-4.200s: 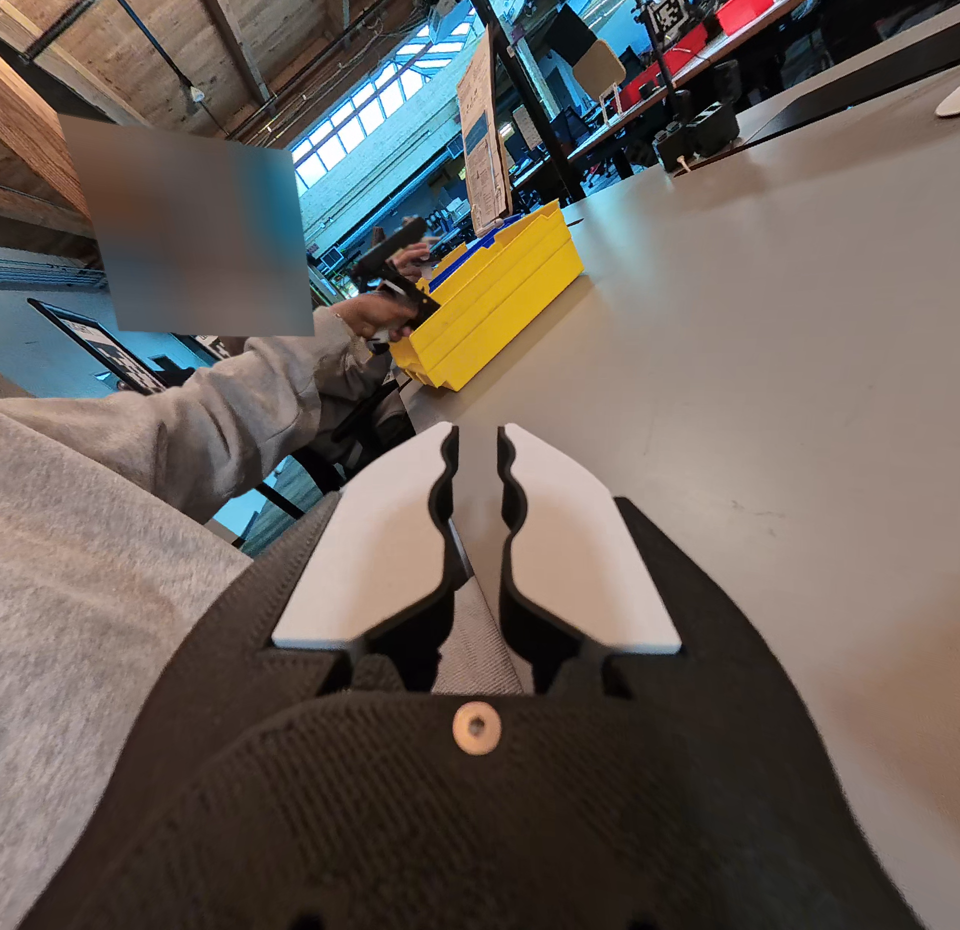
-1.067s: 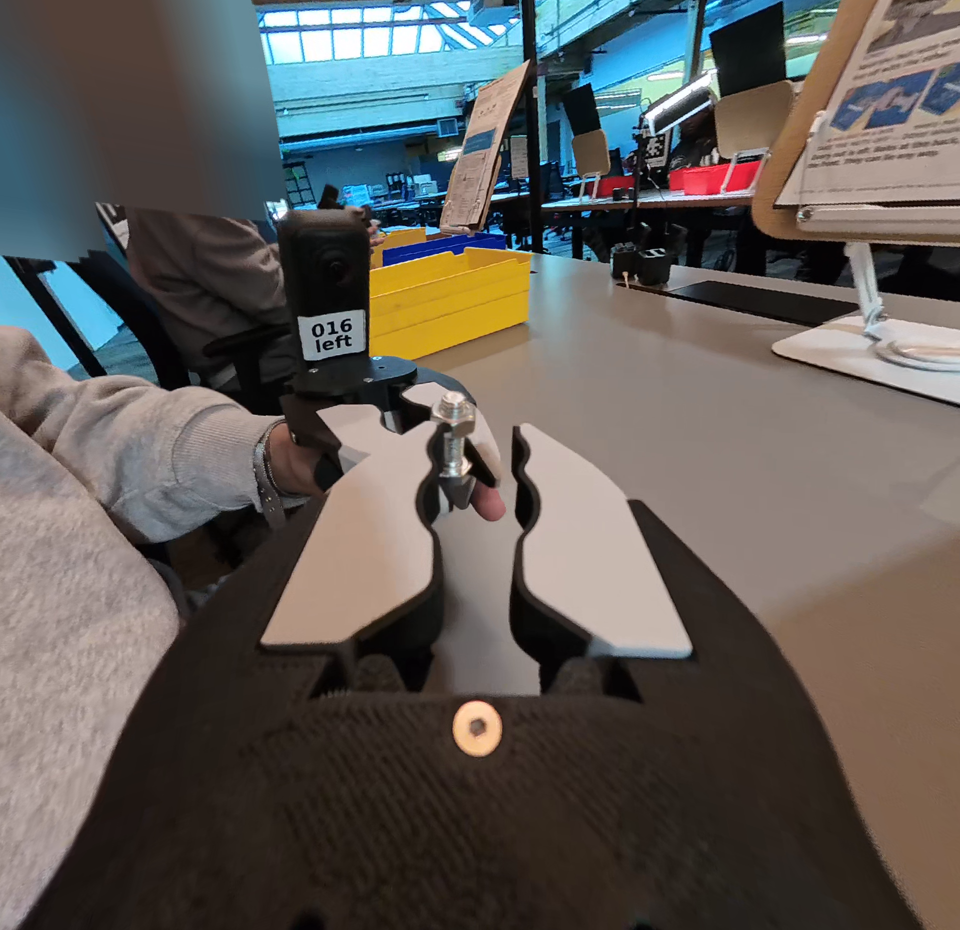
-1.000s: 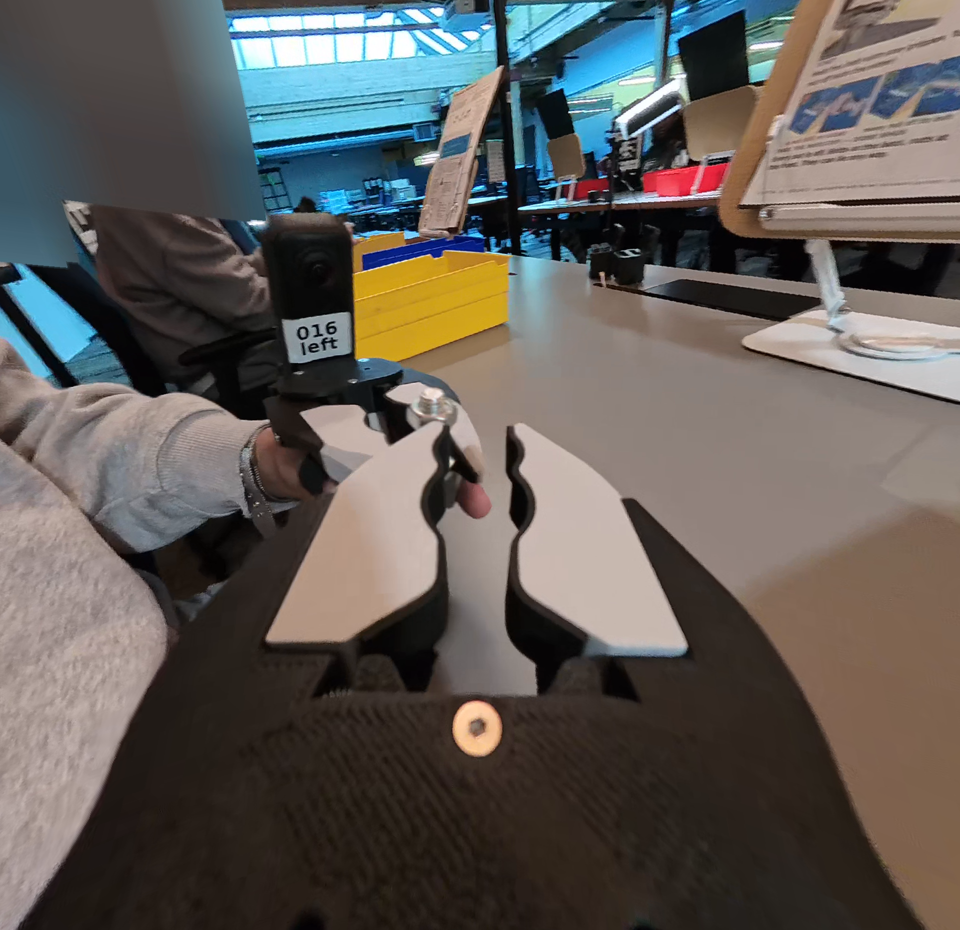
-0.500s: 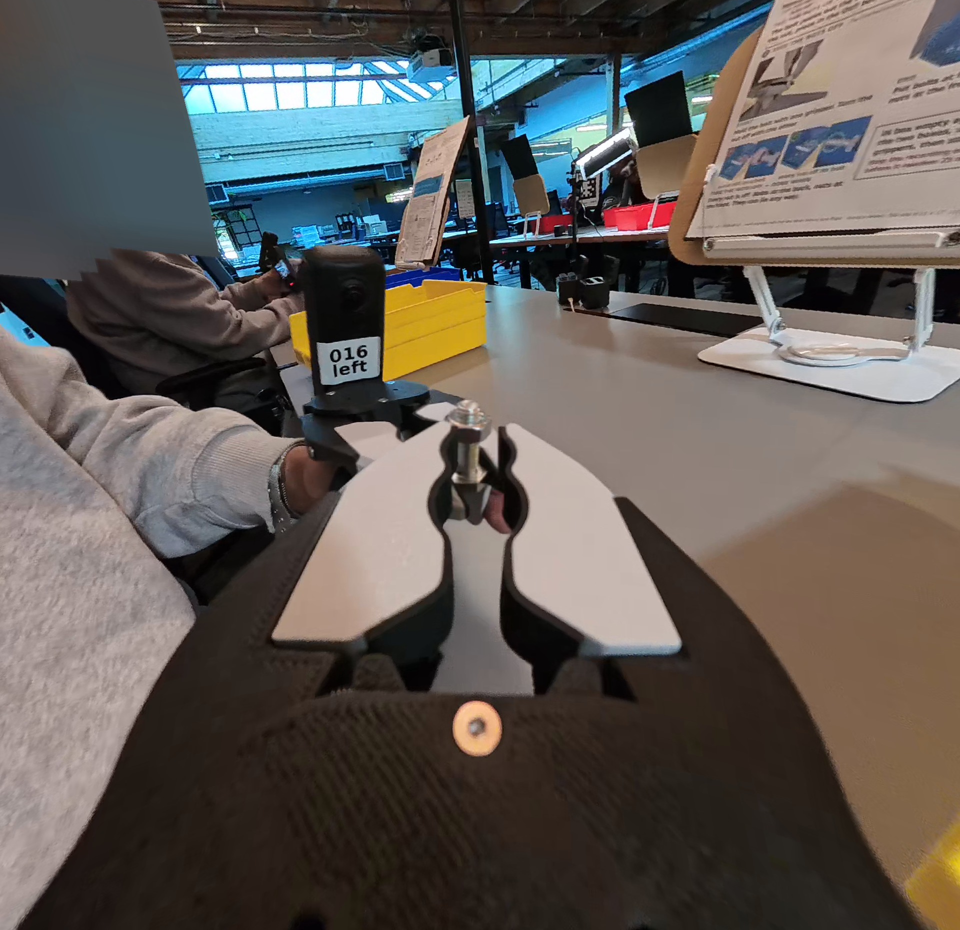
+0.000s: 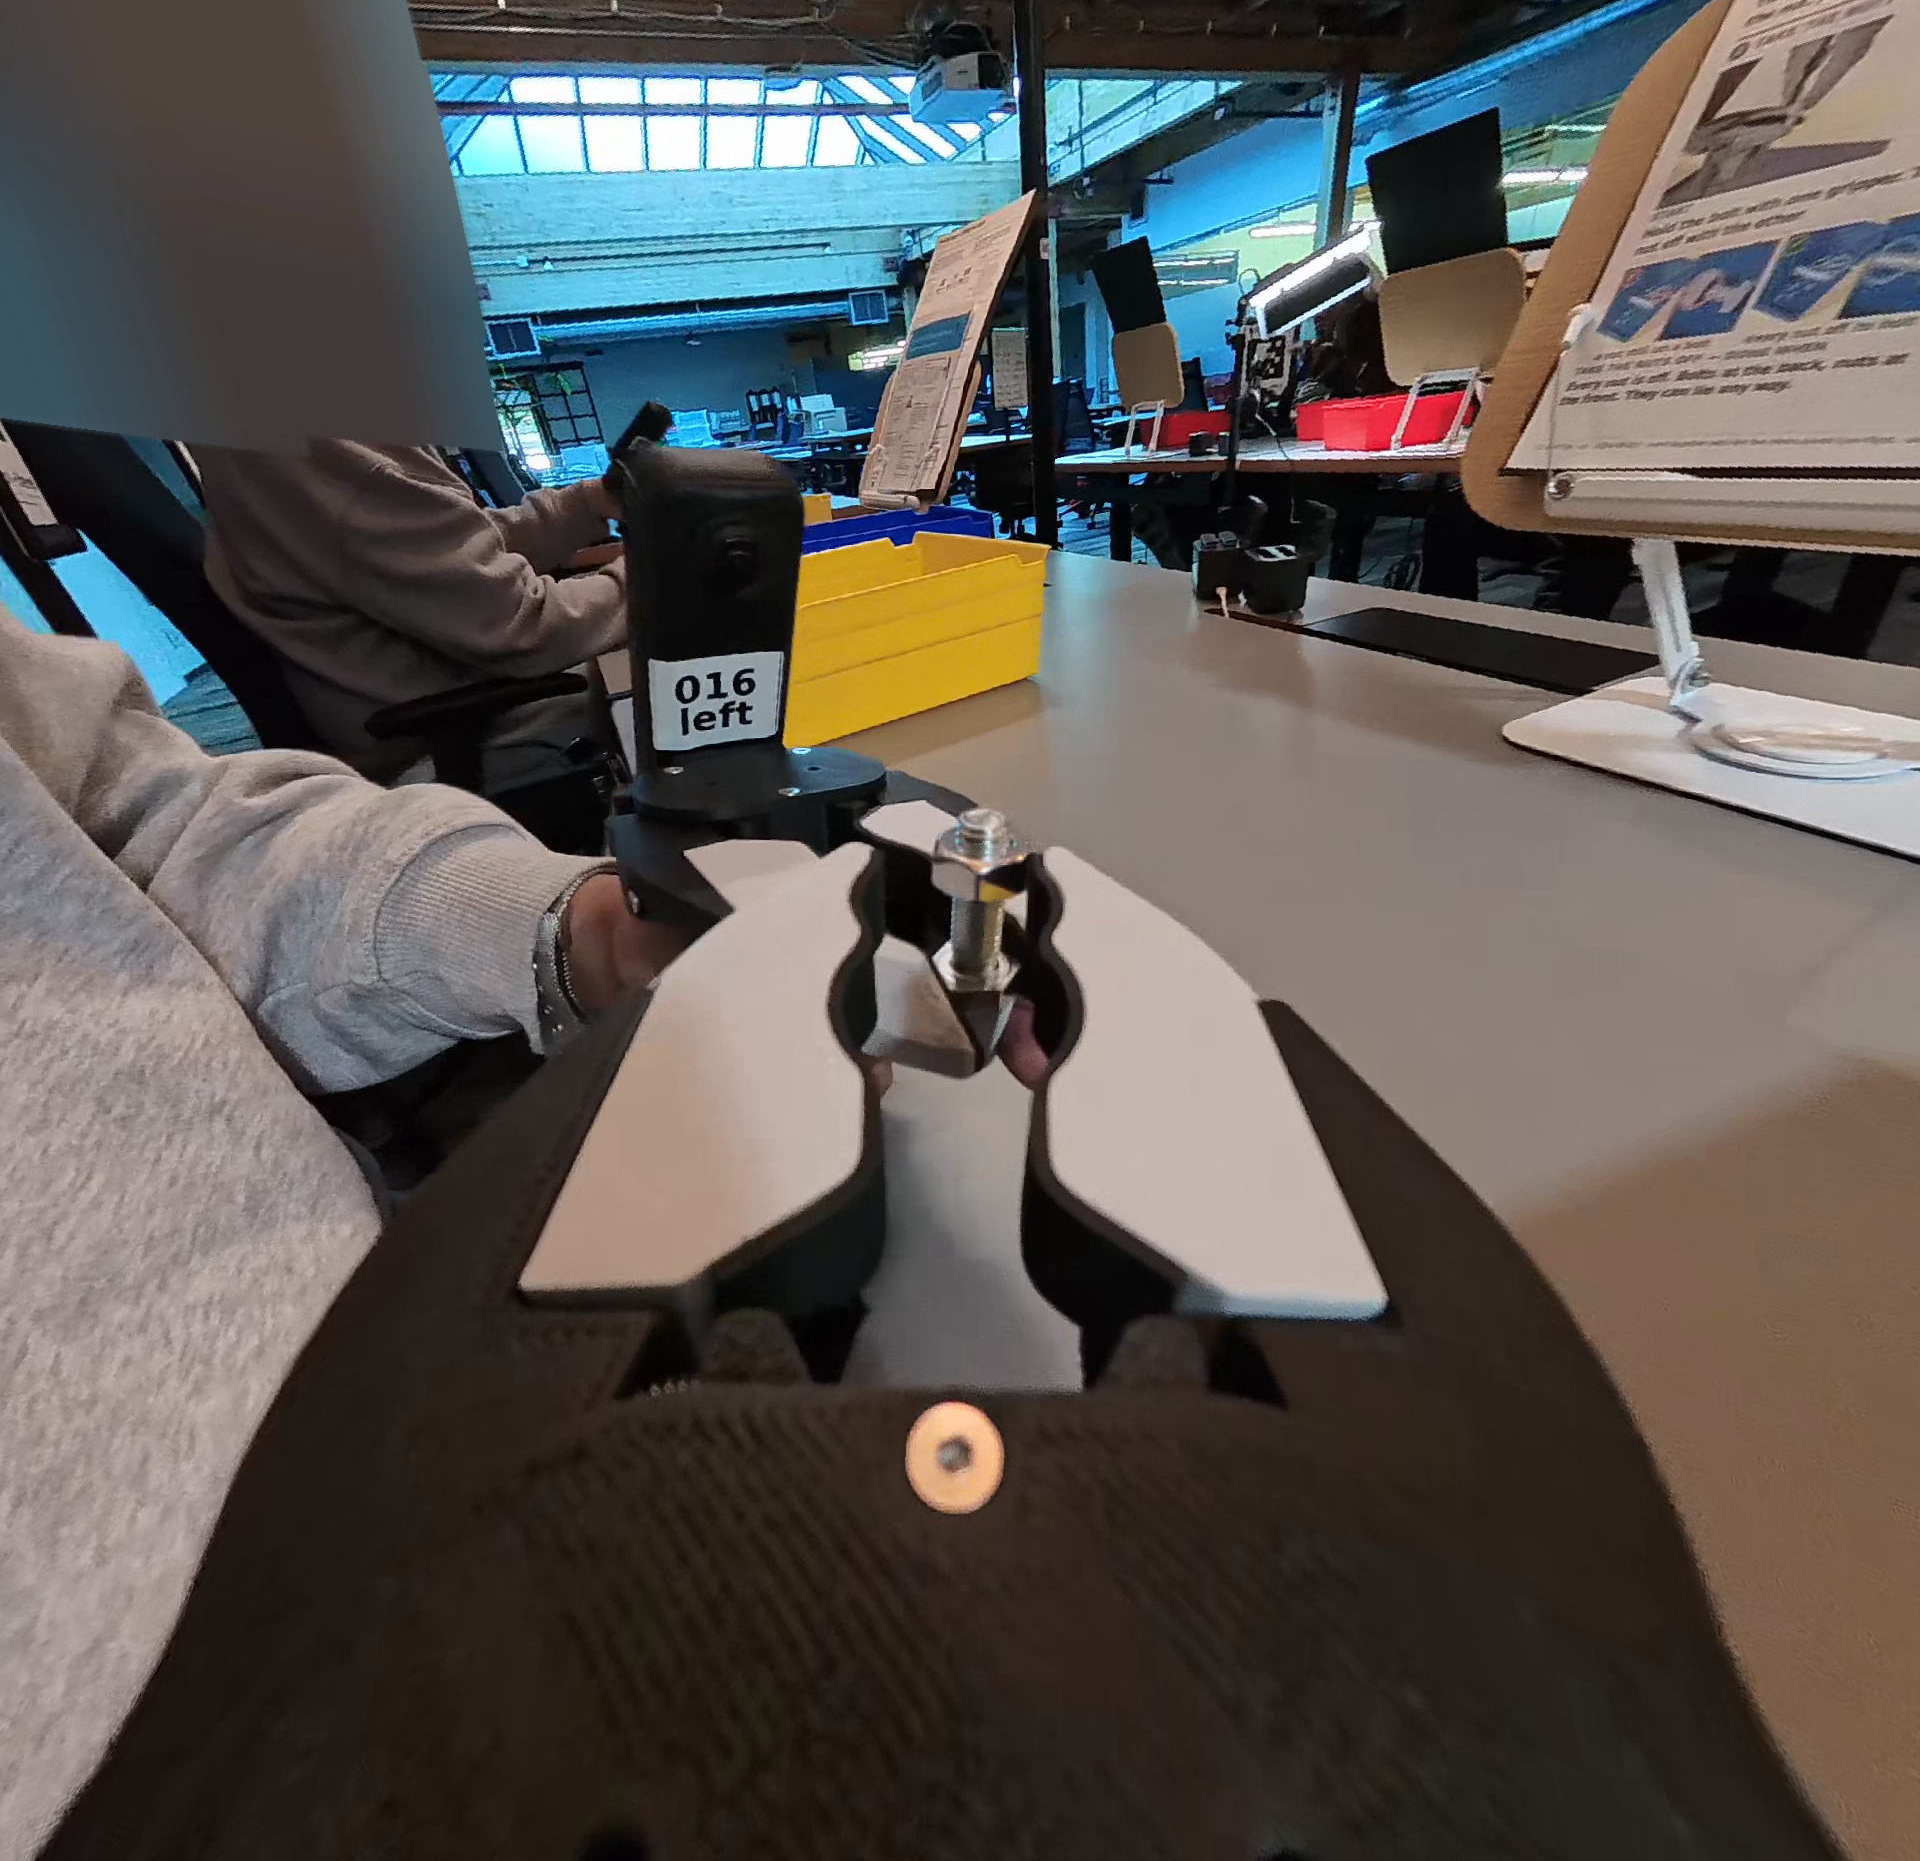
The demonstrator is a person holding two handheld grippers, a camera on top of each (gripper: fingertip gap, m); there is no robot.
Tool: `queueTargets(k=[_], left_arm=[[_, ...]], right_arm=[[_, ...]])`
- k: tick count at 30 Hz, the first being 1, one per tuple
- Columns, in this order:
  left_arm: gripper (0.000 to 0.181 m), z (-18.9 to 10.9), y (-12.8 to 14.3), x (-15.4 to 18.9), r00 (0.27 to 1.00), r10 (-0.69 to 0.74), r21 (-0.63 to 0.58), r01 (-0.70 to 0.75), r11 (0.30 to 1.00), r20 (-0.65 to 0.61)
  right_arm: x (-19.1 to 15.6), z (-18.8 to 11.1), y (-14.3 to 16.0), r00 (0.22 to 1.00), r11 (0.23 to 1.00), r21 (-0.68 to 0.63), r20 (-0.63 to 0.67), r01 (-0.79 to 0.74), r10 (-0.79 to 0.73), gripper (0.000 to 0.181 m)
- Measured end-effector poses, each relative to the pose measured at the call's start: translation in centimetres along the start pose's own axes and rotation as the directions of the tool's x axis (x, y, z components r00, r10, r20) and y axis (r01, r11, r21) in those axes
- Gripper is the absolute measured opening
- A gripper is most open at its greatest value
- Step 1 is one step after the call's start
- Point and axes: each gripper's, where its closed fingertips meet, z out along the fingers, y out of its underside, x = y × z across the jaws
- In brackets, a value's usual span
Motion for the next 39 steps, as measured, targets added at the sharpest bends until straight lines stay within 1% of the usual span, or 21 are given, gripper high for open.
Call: queueTargets(k=[11, 16, 20, 28, 39], left_arm=[[0.019, -2.5, 0.0, -0.5, 0.996, 0.009, 0.004, -0.009, 1.0, 0.083], [0.019, -3.3, -0.2, -0.8, 0.994, 0.016, 0.018, -0.018, 1.0, 0.111], [0.019, -3.4, -0.4, -1.0, 0.993, 0.009, 0.032, -0.013, 0.999, 0.12], [0.019, -3.5, -0.6, -1.3, 0.991, 0.009, 0.042, -0.014, 0.999, 0.133], [0.019, -3.7, -0.9, -1.3, 0.991, 0.007, 0.059, -0.015, 0.998, 0.134]], right_arm=[[-1.5, 3.1, 0.5, 0.993, 0.999, -0.021, 0.114, 0.025, -0.022, 0.031], [-1.7, 3.9, 0.6, 0.992, 0.999, -0.026, 0.128, 0.026, -0.023, 0.027], [-1.4, 3.9, 0.4, 0.992, 1.0, -0.019, 0.123, 0.02, -0.018, 0.026], [-0.4, 3.3, -0.1, 0.994, 0.999, 0.012, 0.101, -0.04, 0.039, 0.024], [-0.1, 3.3, -0.2, 0.994, 0.998, 0.022, 0.094, -0.061, 0.058, 0.022]])
